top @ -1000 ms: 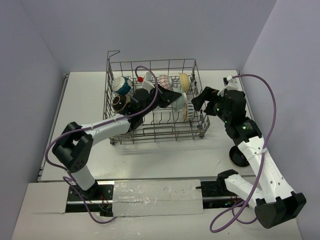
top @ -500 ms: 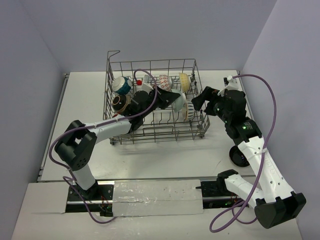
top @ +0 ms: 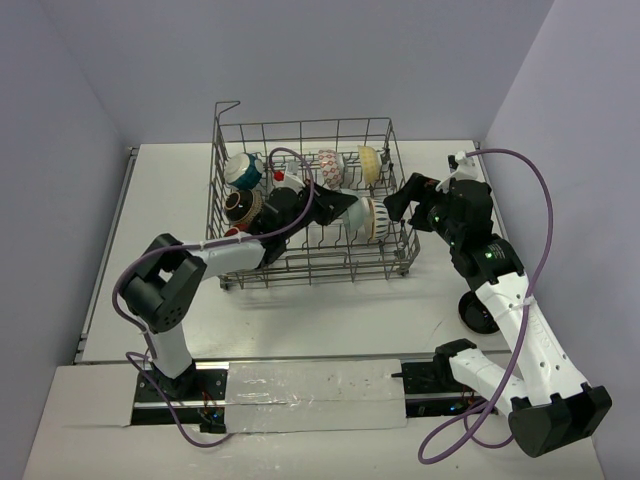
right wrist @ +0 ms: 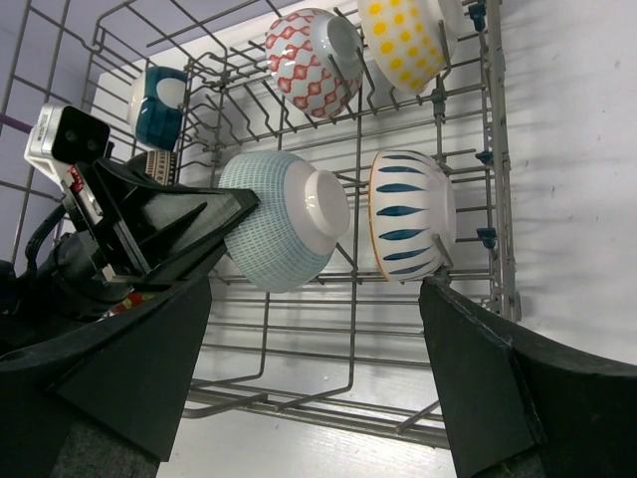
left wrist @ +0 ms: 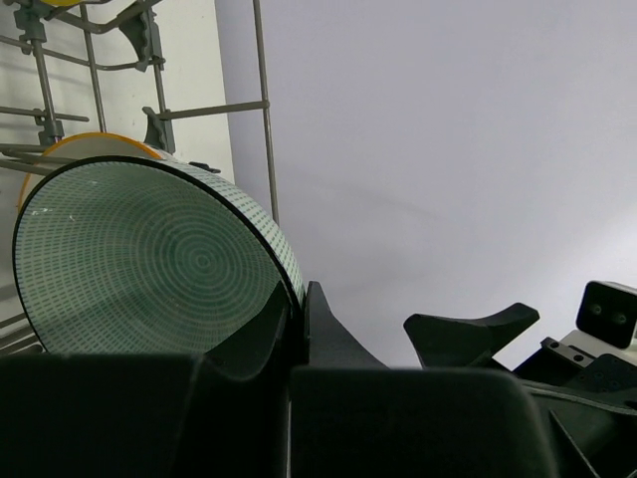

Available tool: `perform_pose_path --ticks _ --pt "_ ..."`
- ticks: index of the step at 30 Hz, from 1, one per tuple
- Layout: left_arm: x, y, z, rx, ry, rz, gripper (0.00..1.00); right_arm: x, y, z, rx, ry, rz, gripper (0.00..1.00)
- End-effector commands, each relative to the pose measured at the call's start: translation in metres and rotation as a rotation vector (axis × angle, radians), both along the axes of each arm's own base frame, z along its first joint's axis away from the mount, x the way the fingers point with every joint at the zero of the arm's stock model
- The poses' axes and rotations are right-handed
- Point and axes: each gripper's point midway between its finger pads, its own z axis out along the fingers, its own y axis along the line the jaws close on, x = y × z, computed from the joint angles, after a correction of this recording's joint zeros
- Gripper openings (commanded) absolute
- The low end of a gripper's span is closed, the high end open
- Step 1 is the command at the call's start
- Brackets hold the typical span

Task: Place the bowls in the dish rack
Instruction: Insert the bowl into the dish rack.

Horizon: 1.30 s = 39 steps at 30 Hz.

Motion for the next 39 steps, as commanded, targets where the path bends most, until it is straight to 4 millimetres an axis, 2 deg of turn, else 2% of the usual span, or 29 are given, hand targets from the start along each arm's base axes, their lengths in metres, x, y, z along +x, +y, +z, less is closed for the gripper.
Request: perform_pose_path --ticks 1,18,27,39 --pt "-0.002 0.002 0.039 -0.139 -0.076 -0.023 0.00 0.004 0.000 0.009 0.013 -0.039 0.001 0.93" --pt "-0.003 0.004 0.009 -0.141 0.017 -0.059 0.00 0.005 -0.002 0.008 0.010 -0.043 -0.009 0.92" --pt "-0.007 -0.013 0.023 -0.119 -0.047 -0.160 0.00 0.008 -0.002 0.004 0.008 -0.031 -0.011 0.92" --pt "-0.009 -0.015 0.001 -0.113 0.011 -0.196 0.00 0.010 -0.002 0.003 0.008 -0.028 -0.008 0.92"
